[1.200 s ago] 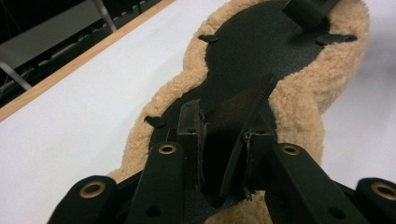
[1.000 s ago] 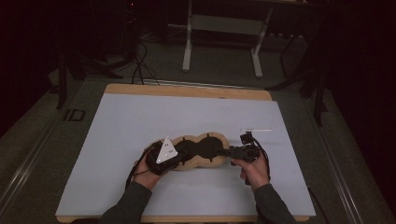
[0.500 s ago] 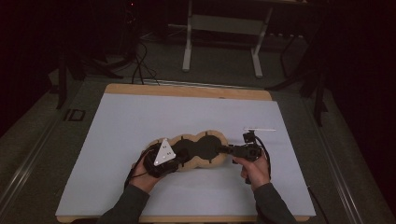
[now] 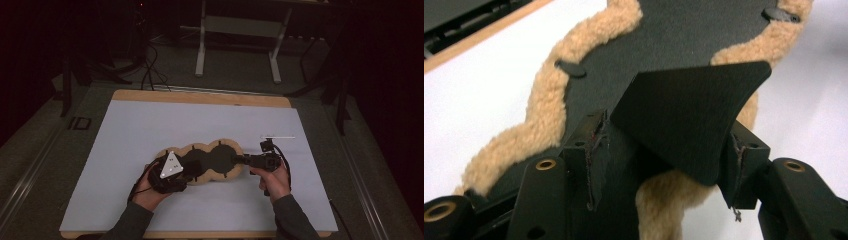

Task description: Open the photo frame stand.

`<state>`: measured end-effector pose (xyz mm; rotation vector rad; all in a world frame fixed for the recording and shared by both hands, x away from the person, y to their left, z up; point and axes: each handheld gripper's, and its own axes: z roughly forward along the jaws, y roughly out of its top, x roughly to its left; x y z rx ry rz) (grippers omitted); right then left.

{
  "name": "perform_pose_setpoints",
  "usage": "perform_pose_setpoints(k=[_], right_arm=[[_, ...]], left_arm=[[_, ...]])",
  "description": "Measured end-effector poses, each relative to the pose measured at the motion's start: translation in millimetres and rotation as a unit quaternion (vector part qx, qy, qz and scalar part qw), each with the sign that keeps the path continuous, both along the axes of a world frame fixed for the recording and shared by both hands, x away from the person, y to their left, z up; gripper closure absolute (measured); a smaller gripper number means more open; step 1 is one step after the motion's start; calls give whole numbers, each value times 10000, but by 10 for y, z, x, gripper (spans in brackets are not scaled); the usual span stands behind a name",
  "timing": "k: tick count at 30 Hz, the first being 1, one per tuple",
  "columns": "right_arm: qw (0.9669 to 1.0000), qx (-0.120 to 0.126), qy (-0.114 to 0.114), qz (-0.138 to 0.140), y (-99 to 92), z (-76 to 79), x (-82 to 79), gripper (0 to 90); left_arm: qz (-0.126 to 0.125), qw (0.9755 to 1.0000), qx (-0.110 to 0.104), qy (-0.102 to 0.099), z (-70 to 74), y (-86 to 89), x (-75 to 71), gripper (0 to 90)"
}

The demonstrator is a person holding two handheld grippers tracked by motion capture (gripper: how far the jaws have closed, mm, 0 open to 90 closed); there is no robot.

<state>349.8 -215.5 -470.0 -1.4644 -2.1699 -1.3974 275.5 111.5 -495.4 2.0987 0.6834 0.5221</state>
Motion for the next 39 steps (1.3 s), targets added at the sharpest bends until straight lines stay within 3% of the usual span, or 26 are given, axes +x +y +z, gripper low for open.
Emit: perform_pose_setpoints(k=[3, 4, 8, 11, 16, 27, 31, 39], right_arm=[[10000, 6, 3, -8, -2, 0, 3, 551], [10000, -3, -2, -4, -2, -1, 4, 552], [10000, -22, -7, 11, -4, -2, 5, 554], [10000, -24, -11, 27, -5, 2, 6, 556], [9999, -91, -43, 75, -3, 8, 8, 556], [9997, -172, -89, 137, 1, 14, 16, 556], [9996, -192, -138, 168, 6, 28, 13, 558], [9993, -223, -221, 225, 17, 49, 13, 560]], left_arm=[[-22, 10000, -5, 91, -17, 37, -3, 442], [-24, 9997, -66, 218, -55, 89, -3, 442], [16, 9991, -92, 409, -84, 173, -2, 459], [-51, 9985, -37, 551, -92, 206, -16, 459], [-21, 9982, 4, 606, -99, 261, -36, 448], [371, 9957, -328, 783, -84, 562, 6, 414], [617, 9931, -388, 924, -90, 695, 44, 411], [964, 9862, -790, 1093, -99, 931, 122, 391]])
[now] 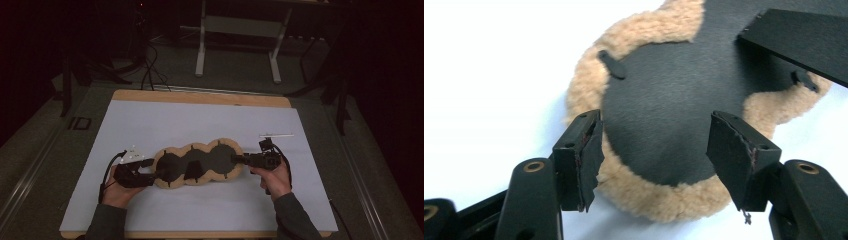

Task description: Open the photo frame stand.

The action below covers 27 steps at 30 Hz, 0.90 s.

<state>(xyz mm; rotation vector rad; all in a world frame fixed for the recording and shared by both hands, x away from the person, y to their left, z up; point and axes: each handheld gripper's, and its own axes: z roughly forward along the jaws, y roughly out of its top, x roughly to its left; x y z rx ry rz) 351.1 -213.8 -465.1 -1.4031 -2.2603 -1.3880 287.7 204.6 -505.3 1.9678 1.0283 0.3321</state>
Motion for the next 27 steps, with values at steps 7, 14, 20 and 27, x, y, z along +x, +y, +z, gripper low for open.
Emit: perform_pose_setpoints(k=[7, 14, 20, 27], right_arm=[[9998, -123, -152, 100, 18, 27, -7, 561], [9993, -210, -244, 170, 28, 42, -10, 562], [9985, -333, -354, 265, 32, 47, -19, 561], [9965, -487, -552, 406, 48, 73, -43, 560]], left_arm=[[118, 9997, -209, 93, -23, 109, 41, 384], [167, 9995, -218, 164, -60, 130, 77, 377], [175, 9994, -160, 257, -116, 121, 123, 352], [37, 9994, -95, 333, -143, 77, 133, 328]])
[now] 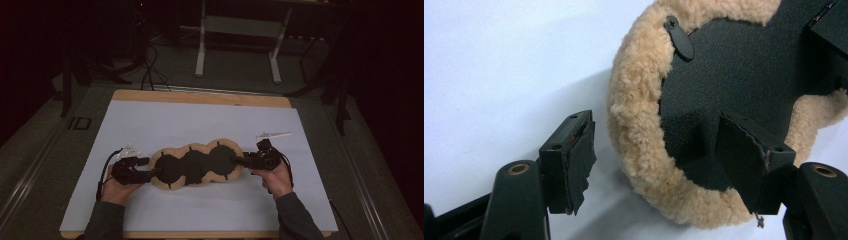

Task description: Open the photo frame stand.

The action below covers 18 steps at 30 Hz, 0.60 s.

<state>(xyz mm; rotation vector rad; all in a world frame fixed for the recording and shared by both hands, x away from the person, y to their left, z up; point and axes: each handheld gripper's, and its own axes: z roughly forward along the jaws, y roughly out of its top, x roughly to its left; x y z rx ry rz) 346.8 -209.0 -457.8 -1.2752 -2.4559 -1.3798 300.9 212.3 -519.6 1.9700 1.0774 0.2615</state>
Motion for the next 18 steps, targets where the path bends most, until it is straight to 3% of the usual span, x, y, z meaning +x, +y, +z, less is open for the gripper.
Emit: perform_pose_setpoints(k=[4, 11, 18], right_arm=[[10000, -28, -63, 47, 2, 2, -6, 560], [9995, -89, -246, 157, 3, 5, -23, 558], [9993, -117, -264, 222, -19, -31, -16, 557]], left_arm=[[-12, 10000, 54, 35, -12, -11, 3, 327], [-132, 9998, -41, 105, -28, -25, -3, 328], [-238, 9995, -35, 183, -45, -70, -9, 320]])
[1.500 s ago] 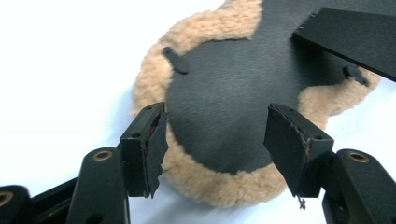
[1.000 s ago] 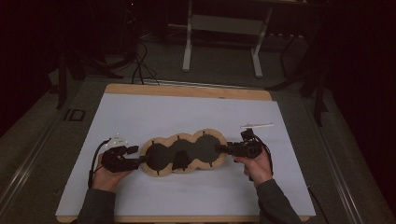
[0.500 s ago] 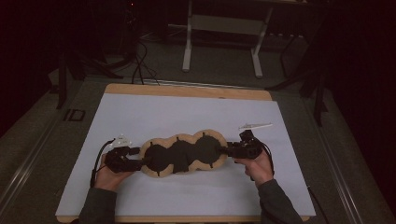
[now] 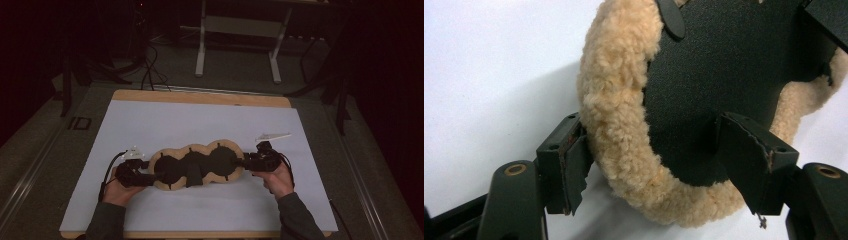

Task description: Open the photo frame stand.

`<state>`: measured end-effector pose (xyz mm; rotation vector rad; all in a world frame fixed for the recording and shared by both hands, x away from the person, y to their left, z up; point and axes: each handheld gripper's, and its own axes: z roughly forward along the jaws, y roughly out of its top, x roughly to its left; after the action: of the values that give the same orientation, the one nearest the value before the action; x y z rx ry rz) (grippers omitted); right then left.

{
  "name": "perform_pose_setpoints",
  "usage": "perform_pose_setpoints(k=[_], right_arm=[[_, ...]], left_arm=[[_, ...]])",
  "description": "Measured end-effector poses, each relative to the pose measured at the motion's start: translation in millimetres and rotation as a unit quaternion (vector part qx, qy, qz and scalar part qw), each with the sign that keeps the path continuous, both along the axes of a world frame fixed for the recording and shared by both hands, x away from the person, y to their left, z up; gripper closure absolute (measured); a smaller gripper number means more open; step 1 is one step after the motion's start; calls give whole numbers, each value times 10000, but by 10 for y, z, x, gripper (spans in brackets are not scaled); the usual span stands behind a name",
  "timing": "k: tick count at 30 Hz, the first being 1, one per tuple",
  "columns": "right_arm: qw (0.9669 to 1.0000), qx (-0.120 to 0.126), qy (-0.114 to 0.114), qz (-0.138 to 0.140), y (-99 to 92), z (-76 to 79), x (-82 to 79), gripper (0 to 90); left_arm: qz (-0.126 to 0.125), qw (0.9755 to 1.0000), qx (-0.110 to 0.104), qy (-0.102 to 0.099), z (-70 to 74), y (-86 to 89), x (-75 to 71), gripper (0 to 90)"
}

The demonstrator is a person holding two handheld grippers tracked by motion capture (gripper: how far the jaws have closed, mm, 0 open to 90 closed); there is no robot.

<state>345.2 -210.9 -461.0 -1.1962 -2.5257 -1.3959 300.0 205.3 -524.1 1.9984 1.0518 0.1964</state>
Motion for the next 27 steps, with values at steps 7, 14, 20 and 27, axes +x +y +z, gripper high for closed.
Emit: perform_pose_setpoints(k=[7, 14, 20, 27], right_arm=[[9999, -65, -96, 52, -10, -22, -20, 555], [9996, -170, -219, 108, -4, -17, -40, 553], [9996, -204, -169, 105, -21, -54, -36, 551], [9996, -247, -136, 81, -34, -89, -35, 547]], left_arm=[[14, 9989, -305, 367, -32, 17, 20, 334], [-91, 9988, -327, 355, -32, 12, 4, 361], [-122, 9986, -400, 313, -15, 45, -7, 414], [-117, 9983, -489, 294, 1, 67, -22, 458]])
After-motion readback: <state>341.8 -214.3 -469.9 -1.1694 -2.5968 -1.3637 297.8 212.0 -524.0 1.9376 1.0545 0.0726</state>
